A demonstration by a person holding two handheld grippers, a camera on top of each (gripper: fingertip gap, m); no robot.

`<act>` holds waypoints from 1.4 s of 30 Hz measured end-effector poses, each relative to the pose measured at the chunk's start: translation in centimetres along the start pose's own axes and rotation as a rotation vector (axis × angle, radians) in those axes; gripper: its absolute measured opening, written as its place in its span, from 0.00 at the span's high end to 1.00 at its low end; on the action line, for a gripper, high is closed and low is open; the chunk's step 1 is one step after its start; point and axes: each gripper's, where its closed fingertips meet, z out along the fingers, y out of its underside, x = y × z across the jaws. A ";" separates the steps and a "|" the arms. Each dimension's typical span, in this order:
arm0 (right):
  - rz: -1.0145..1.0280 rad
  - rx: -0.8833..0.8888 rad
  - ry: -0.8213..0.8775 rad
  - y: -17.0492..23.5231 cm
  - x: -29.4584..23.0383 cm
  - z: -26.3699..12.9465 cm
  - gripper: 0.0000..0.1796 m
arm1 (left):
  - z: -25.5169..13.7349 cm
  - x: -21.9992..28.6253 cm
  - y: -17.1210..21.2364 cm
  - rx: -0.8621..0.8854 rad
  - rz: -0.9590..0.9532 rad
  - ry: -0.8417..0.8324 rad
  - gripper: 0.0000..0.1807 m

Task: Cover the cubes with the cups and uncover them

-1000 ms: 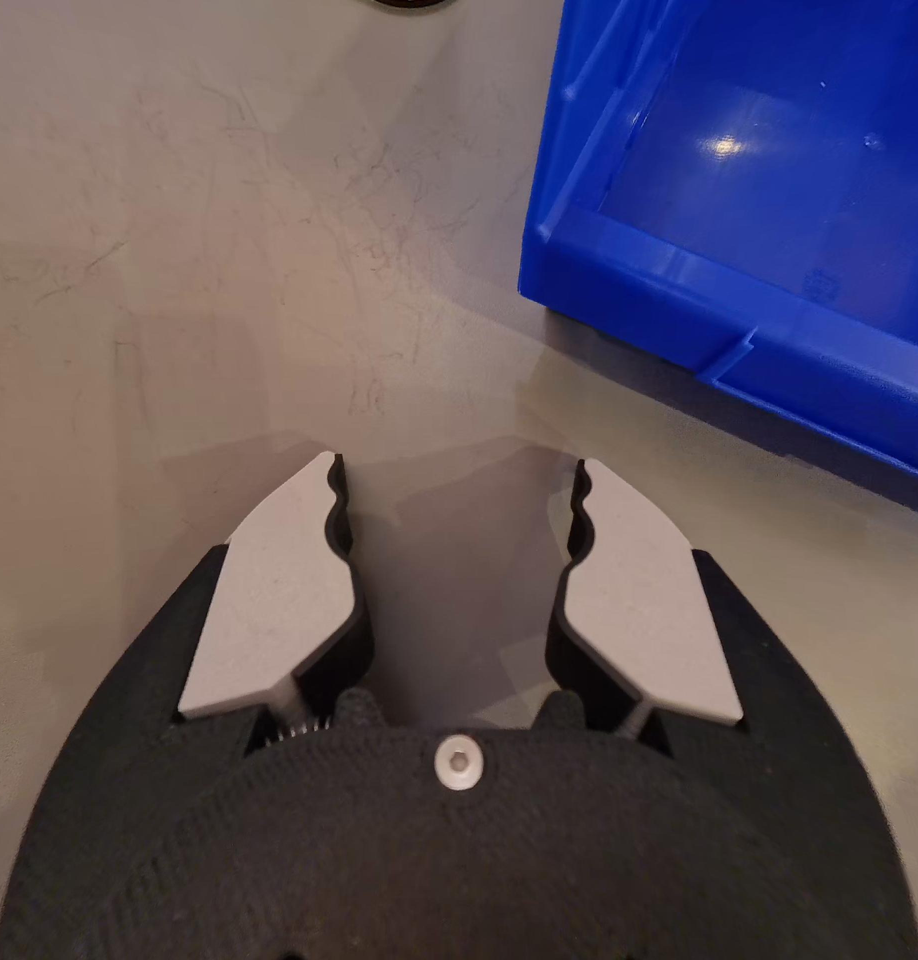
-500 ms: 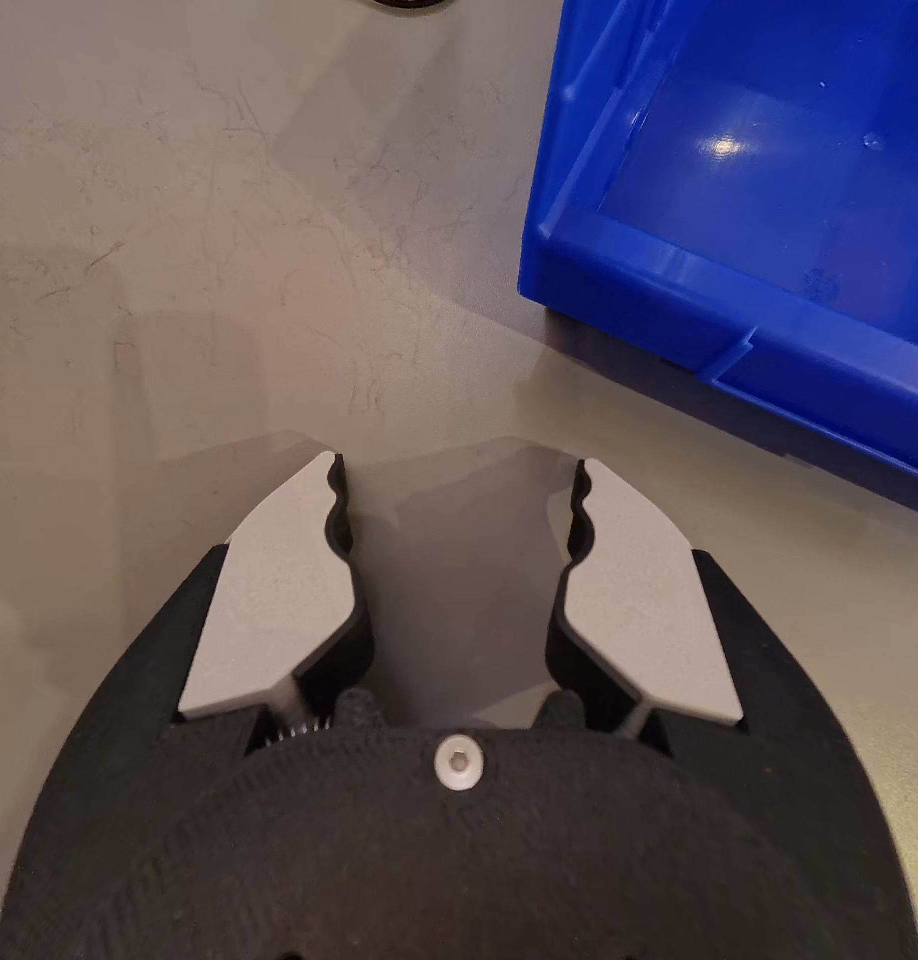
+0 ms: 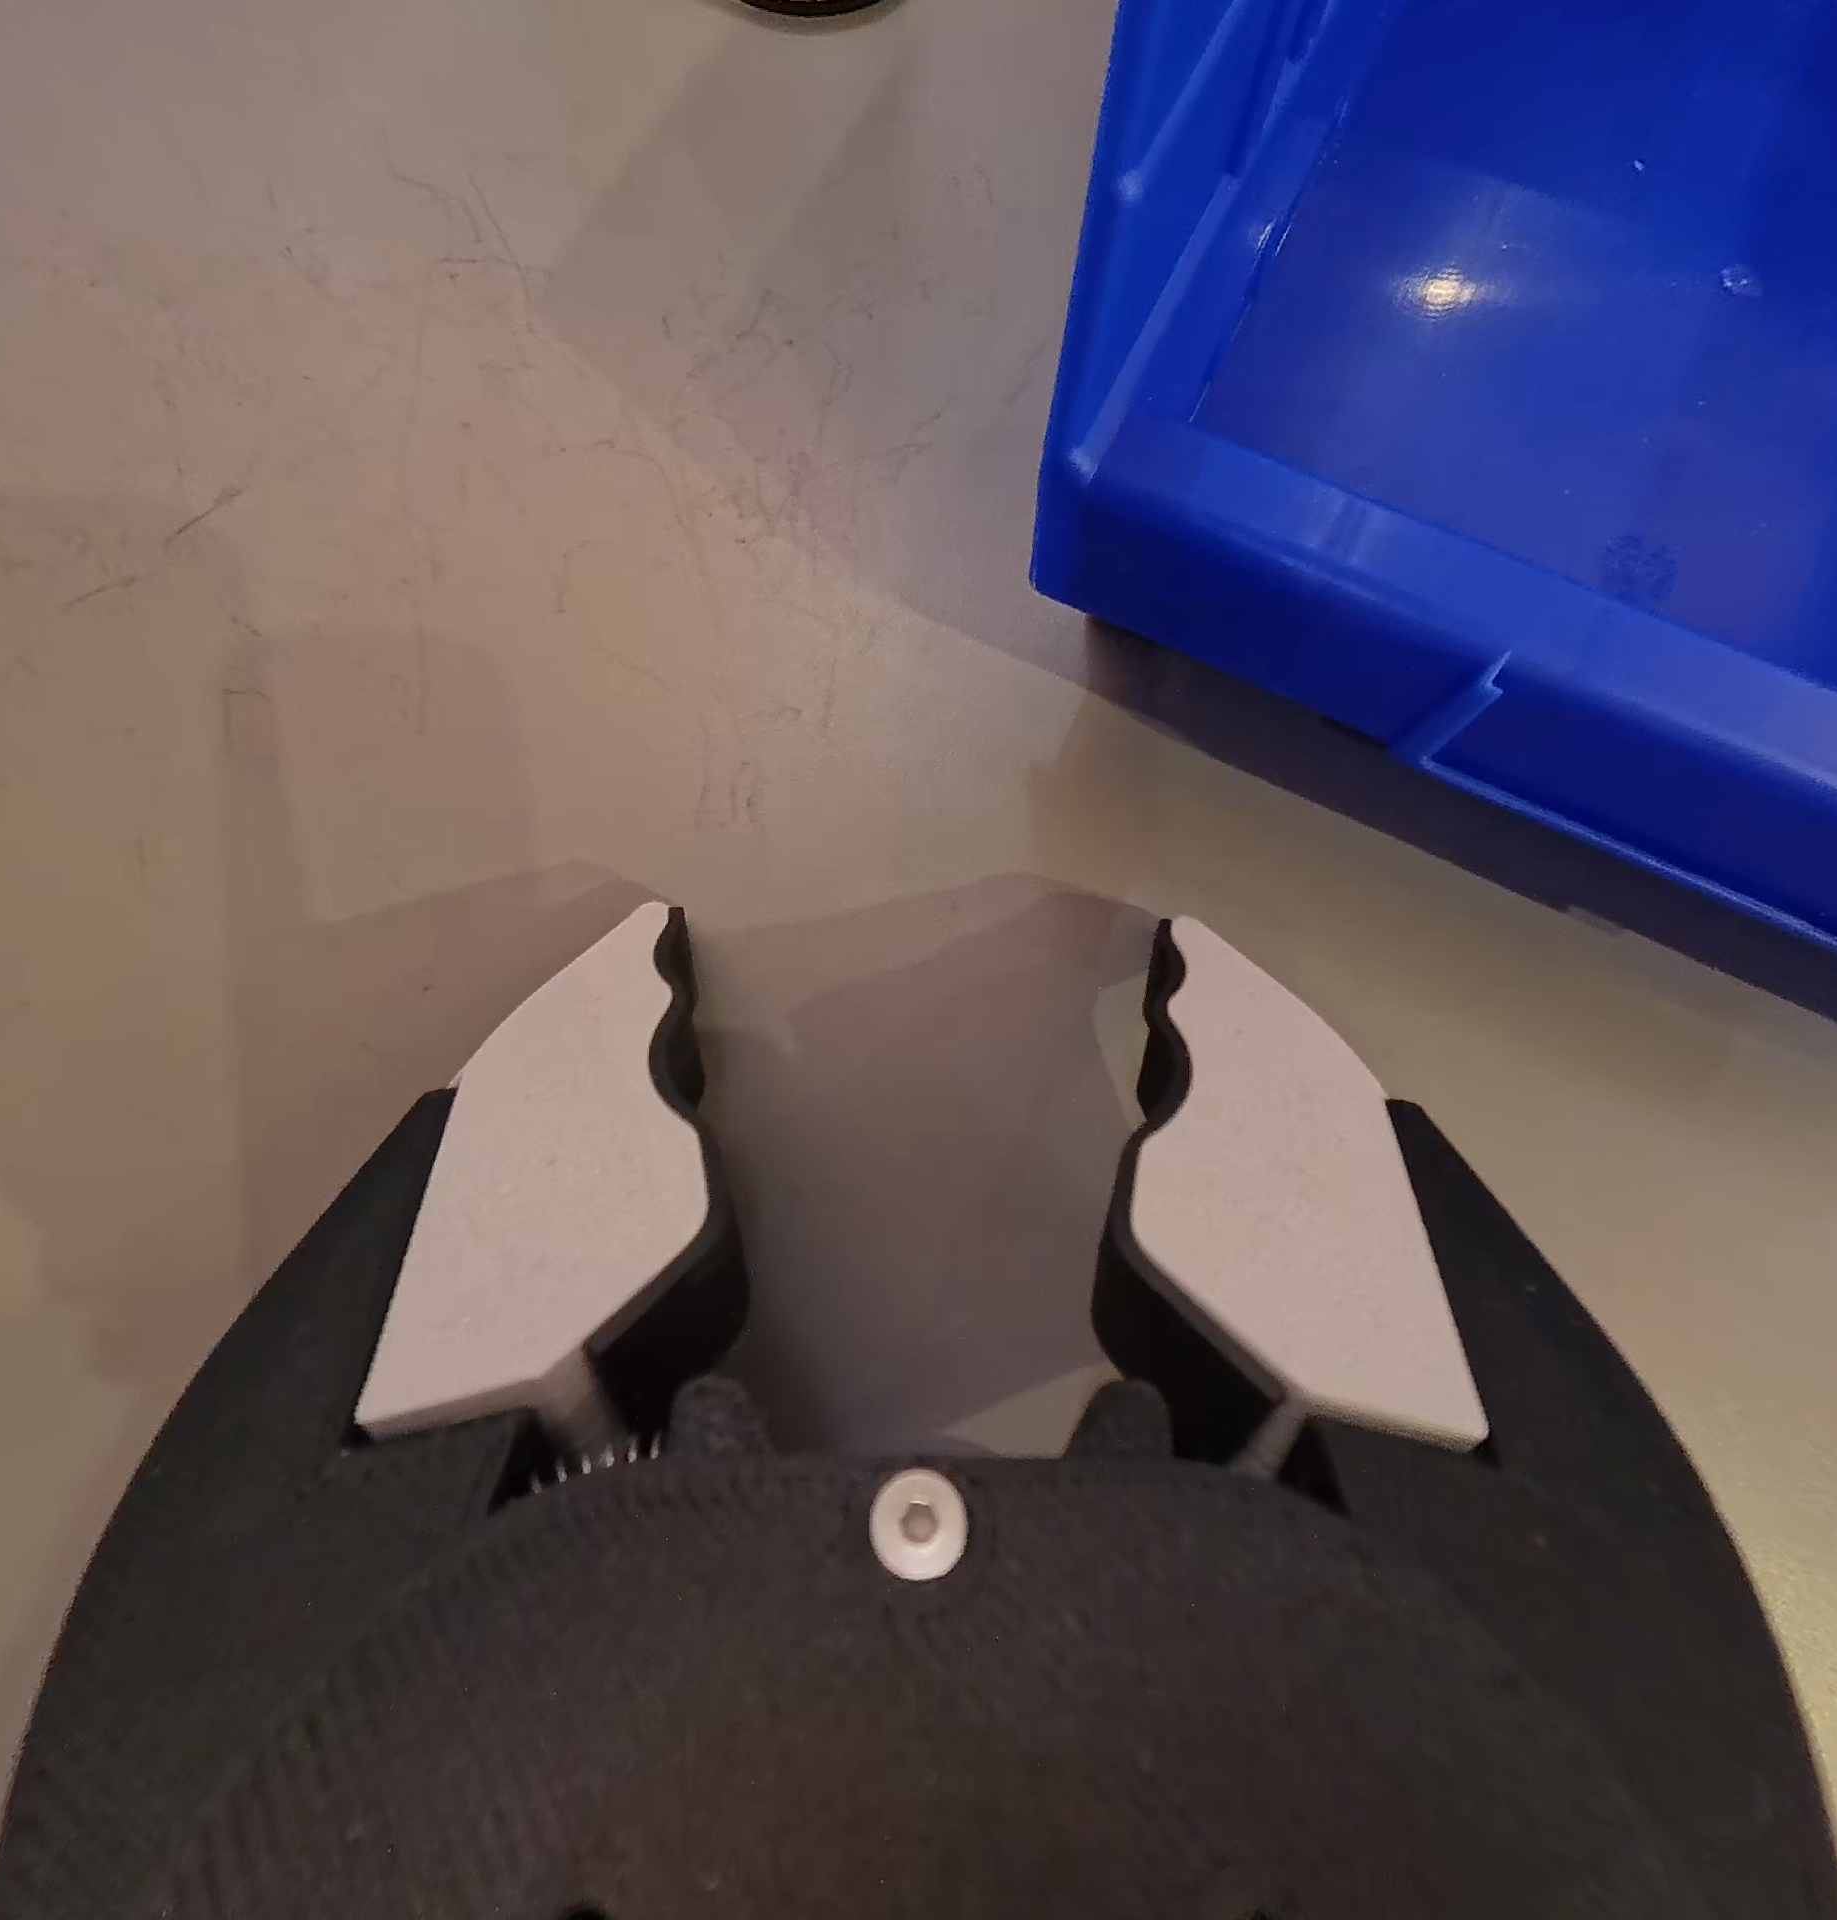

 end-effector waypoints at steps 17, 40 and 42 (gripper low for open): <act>0.014 -0.003 0.021 0.0 0.3 0.1 0.50 | 0.9 4.3 0.7 -0.030 0.017 0.123 0.46; 0.011 0.001 0.031 0.0 0.3 0.0 0.50 | -0.5 -0.4 -0.6 0.030 -0.042 0.101 0.48; 0.011 0.001 0.033 0.0 0.4 0.0 0.50 | -0.4 -0.3 -0.1 0.020 -0.044 0.104 0.48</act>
